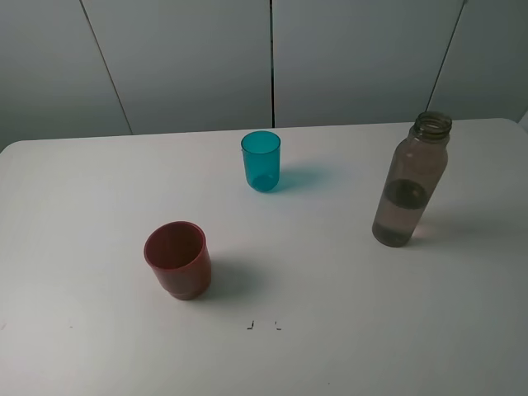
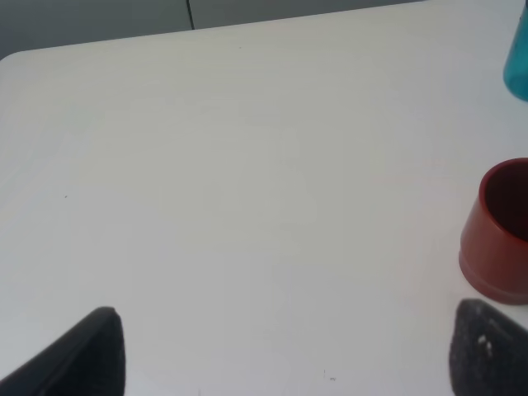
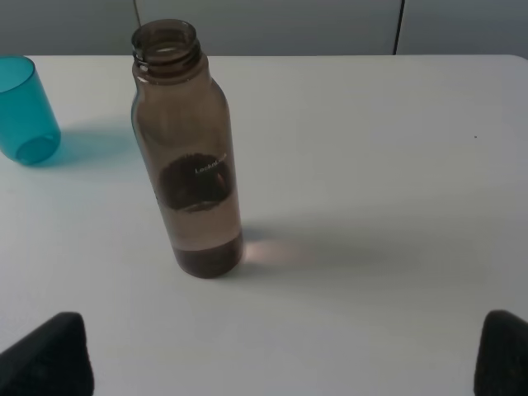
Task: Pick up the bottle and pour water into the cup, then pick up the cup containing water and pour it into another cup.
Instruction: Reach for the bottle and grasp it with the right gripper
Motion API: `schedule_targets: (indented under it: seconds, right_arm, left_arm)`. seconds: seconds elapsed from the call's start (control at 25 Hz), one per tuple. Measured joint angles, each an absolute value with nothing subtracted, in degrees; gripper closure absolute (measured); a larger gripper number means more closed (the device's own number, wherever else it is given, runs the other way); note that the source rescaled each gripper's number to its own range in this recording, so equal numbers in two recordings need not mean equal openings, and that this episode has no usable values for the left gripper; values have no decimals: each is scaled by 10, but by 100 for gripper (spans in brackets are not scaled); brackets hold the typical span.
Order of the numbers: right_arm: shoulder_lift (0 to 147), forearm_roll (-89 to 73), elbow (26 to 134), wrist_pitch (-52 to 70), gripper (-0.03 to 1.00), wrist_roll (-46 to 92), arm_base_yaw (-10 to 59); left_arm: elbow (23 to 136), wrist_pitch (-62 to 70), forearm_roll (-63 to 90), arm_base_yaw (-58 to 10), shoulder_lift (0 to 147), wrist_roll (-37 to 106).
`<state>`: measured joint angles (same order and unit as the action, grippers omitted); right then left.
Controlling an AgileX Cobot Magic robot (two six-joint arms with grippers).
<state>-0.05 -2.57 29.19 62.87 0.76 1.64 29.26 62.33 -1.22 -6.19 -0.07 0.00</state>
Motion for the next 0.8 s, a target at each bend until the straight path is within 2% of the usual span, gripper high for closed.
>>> schedule_targets:
  seconds: [0.8]
  right_arm:
    - [-1,-26,292,629,-3,8,16]
  left_arm:
    - [293,623,-12,-62,-1,0]
